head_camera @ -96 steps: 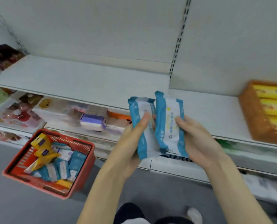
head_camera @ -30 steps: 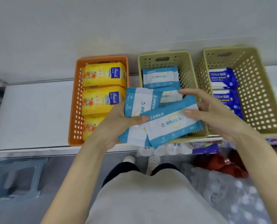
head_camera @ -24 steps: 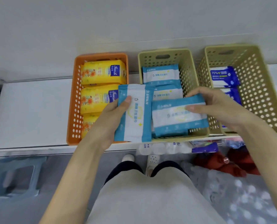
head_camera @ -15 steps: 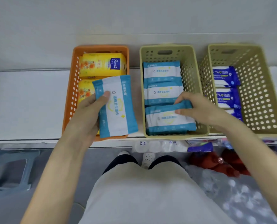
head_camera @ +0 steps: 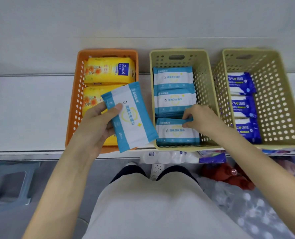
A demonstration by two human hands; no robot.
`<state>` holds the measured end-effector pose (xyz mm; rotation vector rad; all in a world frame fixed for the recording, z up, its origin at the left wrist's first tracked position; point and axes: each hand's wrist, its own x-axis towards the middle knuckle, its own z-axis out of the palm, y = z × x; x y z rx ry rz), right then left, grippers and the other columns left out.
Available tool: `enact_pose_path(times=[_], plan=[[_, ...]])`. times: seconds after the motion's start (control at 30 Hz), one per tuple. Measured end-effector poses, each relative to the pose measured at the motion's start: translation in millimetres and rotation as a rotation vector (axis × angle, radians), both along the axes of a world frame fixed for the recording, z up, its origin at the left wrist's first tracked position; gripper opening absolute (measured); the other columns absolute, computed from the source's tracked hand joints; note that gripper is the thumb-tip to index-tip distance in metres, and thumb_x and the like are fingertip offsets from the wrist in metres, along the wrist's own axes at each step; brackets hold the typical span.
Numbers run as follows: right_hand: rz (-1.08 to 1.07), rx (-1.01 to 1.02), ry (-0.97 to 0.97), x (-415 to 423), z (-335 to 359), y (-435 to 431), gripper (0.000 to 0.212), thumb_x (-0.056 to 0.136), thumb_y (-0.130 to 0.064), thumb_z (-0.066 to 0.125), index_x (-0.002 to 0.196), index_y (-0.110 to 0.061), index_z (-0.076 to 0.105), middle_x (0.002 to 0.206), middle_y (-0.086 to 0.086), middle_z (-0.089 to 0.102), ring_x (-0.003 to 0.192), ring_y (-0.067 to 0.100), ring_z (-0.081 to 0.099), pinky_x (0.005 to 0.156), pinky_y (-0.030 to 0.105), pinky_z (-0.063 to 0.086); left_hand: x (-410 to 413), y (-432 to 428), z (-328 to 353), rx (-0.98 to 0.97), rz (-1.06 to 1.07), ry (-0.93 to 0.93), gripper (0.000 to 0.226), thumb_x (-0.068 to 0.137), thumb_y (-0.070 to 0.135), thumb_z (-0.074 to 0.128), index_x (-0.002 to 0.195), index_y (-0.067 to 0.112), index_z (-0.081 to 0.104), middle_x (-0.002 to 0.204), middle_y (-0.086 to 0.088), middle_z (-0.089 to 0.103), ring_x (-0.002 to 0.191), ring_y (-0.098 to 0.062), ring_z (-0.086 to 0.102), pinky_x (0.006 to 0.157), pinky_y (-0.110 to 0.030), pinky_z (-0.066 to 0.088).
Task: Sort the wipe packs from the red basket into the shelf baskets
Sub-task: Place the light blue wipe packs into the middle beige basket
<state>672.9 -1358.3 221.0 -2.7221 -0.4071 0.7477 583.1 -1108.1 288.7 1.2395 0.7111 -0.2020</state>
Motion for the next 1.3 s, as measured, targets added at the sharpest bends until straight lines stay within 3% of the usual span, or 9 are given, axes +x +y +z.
enact_pose_path(times=[0.17, 0.3, 0.7, 0.83, 0.93, 1.0, 1.07, 1.17, 1.3], plan=[[-0.078, 0.216, -0.223, -8, 33, -1, 0.019, 0.089, -0.023, 0.064, 0.104, -0.015, 0.072, 0.101, 0.002, 0.067, 0.099, 0.018, 0.059, 0.085, 0.019, 0.043, 5, -6, 2, 0.007, -0.005, -0.028, 0.013, 0.089, 0.015, 0.061, 0.101, 0.02, 0.065, 0.088, 0.007, 0.075, 0.084, -0.008, 0.071, 0.064, -0.02, 0.057], [-0.461, 0.97, 0.367, -25, 80, 16, 0.019, 0.085, -0.031, 0.059, 0.099, -0.023, 0.069, 0.091, -0.006, 0.073, 0.088, 0.009, 0.068, 0.073, 0.021, 0.055, 13, -24, 7, -0.067, -0.022, -0.08, 0.022, 0.086, 0.006, 0.062, 0.107, 0.013, 0.062, 0.092, 0.0, 0.075, 0.087, -0.015, 0.072, 0.065, -0.024, 0.058], [-0.937, 1.299, 0.695, -15, 61, 13, 0.042, 0.069, -0.015, 0.071, 0.11, -0.01, 0.066, 0.105, 0.006, 0.073, 0.095, 0.019, 0.07, 0.076, 0.031, 0.059, 43, -57, 7, 0.138, -0.104, -0.155, 0.007, 0.088, 0.012, 0.063, 0.094, 0.016, 0.064, 0.09, 0.0, 0.072, 0.082, -0.006, 0.071, 0.062, -0.021, 0.057], [-0.926, 1.236, 0.566, -14, 54, 15, 0.029, 0.082, -0.013, 0.068, 0.111, -0.012, 0.065, 0.104, 0.004, 0.073, 0.088, 0.019, 0.071, 0.066, 0.024, 0.057, 49, -67, -3, 0.276, -0.122, -0.177, 0.01, 0.092, 0.013, 0.058, 0.099, 0.006, 0.061, 0.093, 0.0, 0.07, 0.083, -0.006, 0.07, 0.066, -0.022, 0.058], [-1.036, 1.149, 0.286, 14, 43, 6, 0.025, 0.089, -0.012, 0.064, 0.114, -0.012, 0.062, 0.103, 0.003, 0.071, 0.076, 0.012, 0.07, 0.06, 0.019, 0.054, 47, -64, -21, 0.565, -0.105, -0.216, 0.009, 0.094, 0.023, 0.055, 0.098, 0.021, 0.064, 0.094, 0.011, 0.068, 0.091, -0.005, 0.066, 0.082, -0.03, 0.056], [-1.041, 1.056, 0.205, 38, 31, 7, 0.024, 0.093, -0.013, 0.06, 0.116, -0.011, 0.059, 0.101, 0.004, 0.069, 0.065, 0.008, 0.067, 0.054, 0.017, 0.053, 44, -65, -26, 0.641, -0.111, -0.225, 0.015, 0.095, 0.024, 0.054, 0.107, 0.024, 0.062, 0.099, 0.019, 0.064, 0.095, 0.009, 0.059, 0.087, -0.016, 0.049], [-0.991, 0.99, 0.225, 56, 17, 18, 0.021, 0.095, -0.013, 0.056, 0.115, -0.01, 0.058, 0.094, 0.005, 0.068, 0.057, 0.007, 0.065, 0.051, 0.018, 0.052, 43, -71, -28, 0.625, -0.139, -0.205, 0.027, 0.097, 0.024, 0.05, 0.122, 0.019, 0.058, 0.109, 0.019, 0.061, 0.097, 0.019, 0.053, 0.084, -0.004, 0.042], [-0.944, 0.917, 0.216, 73, 1, 37, 0.015, 0.097, -0.01, 0.052, 0.111, -0.008, 0.056, 0.084, 0.006, 0.065, 0.047, 0.007, 0.063, 0.05, 0.021, 0.054, 42, -83, -28, 0.452, -0.137, -0.146, 0.036, 0.099, 0.025, 0.045, 0.134, 0.017, 0.049, 0.125, 0.01, 0.057, 0.108, 0.011, 0.053, 0.092, -0.015, 0.047], [-0.864, 0.794, 0.068, 79, -17, 40, 0.014, 0.095, -0.013, 0.056, 0.104, -0.01, 0.047, 0.086, 0.008, 0.064, 0.046, 0.008, 0.063, 0.053, 0.026, 0.057, 39, -96, -25, 0.344, -0.103, -0.142, 0.024, 0.1, 0.019, 0.039, 0.123, 0.024, 0.045, 0.103, 0.027, 0.051, 0.084, 0.03, 0.051, 0.066, 0.001, 0.042]])
